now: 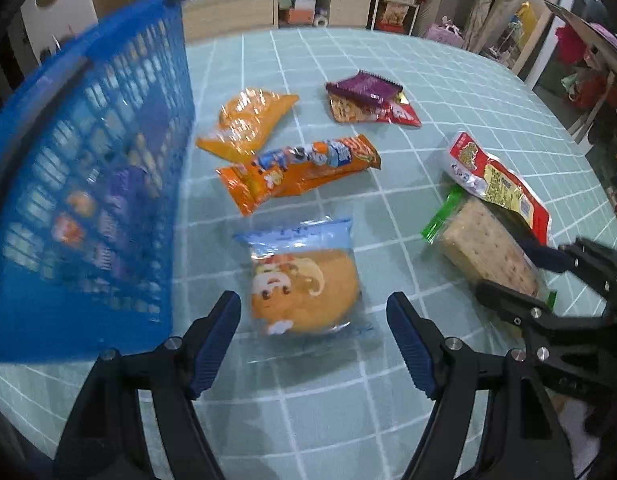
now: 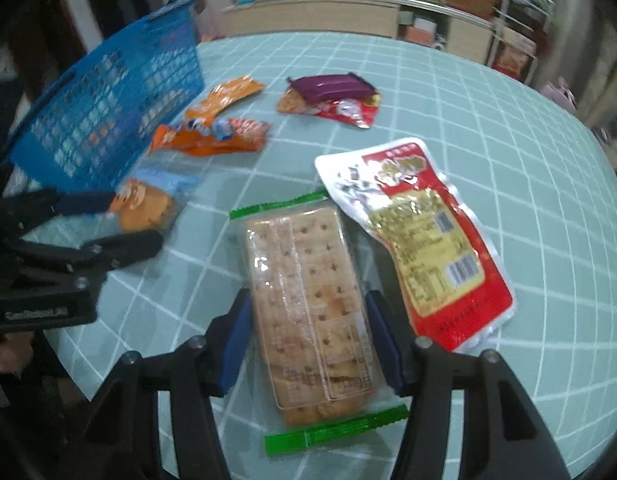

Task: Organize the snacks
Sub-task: 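Grasp the cracker pack with the right tool while the left tool grasps the bun pack, then carry the bun pack over the basket and open the left tool while the right tool carries the crackers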

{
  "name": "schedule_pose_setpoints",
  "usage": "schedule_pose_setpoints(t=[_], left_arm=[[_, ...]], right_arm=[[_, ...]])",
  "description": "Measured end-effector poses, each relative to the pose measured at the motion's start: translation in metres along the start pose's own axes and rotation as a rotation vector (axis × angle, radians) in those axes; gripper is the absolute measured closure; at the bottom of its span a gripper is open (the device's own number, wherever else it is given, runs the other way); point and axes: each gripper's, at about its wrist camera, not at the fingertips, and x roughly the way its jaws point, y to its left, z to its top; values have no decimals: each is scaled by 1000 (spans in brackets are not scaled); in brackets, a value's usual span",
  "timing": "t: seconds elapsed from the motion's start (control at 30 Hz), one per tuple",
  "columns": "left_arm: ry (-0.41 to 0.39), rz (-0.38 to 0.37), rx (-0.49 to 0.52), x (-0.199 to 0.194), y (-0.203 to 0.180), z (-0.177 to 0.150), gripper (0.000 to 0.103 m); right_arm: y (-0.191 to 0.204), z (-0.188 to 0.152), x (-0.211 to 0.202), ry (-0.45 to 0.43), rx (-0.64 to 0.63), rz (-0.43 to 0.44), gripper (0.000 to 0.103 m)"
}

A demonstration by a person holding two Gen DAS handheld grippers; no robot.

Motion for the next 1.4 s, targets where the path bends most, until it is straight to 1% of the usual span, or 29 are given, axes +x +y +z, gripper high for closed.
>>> schedule_pose_setpoints(t=[0.1, 0.27, 0.33, 0.37, 0.4, 0.43, 0.57, 0.63, 0.73, 0.9, 1.03, 1.17, 1.27, 1.4], left_arm=[[4, 4, 10, 6, -2, 5, 29], [-8, 47, 42, 14, -8, 12, 29], [-8, 57, 54, 17, -11, 13, 37], [-14, 53, 56, 18, -12, 13, 40], [-16, 43, 52, 17, -12, 14, 48], [-16, 32, 52, 17, -12, 15, 50], [-7, 48, 92, 16, -18, 17, 51], [-6, 35, 88, 12, -18, 15, 51], [-25, 23, 85, -3, -18, 8, 51], [-41, -29, 72, -32, -15, 1, 51], [-97, -24, 85, -62, -11, -1, 51], [-129, -79, 48, -90, 4, 4, 51], [-167, -66, 63, -113, 10, 4, 51], [-189, -102, 56, -137, 21, 4, 51]], right_arm=[[1, -3, -2, -19, 25, -17, 42], [2, -5, -2, -45, 37, -57, 42], [-1, -3, 1, -46, 53, -71, 42], [-4, -4, 0, -51, 65, -58, 42], [-7, -3, 0, -53, 73, -51, 42], [-8, -3, -1, -53, 78, -48, 42], [-8, -2, -1, -50, 87, -48, 43], [-9, -3, -3, -50, 106, -37, 43], [-10, -3, -13, -59, 147, -15, 43], [1, -1, -32, -77, 169, -5, 43], [13, 5, -57, -108, 181, -11, 43], [28, 15, -86, -151, 181, -8, 43], [40, 21, -105, -185, 182, -4, 43], [56, 30, -121, -211, 177, -13, 43]])
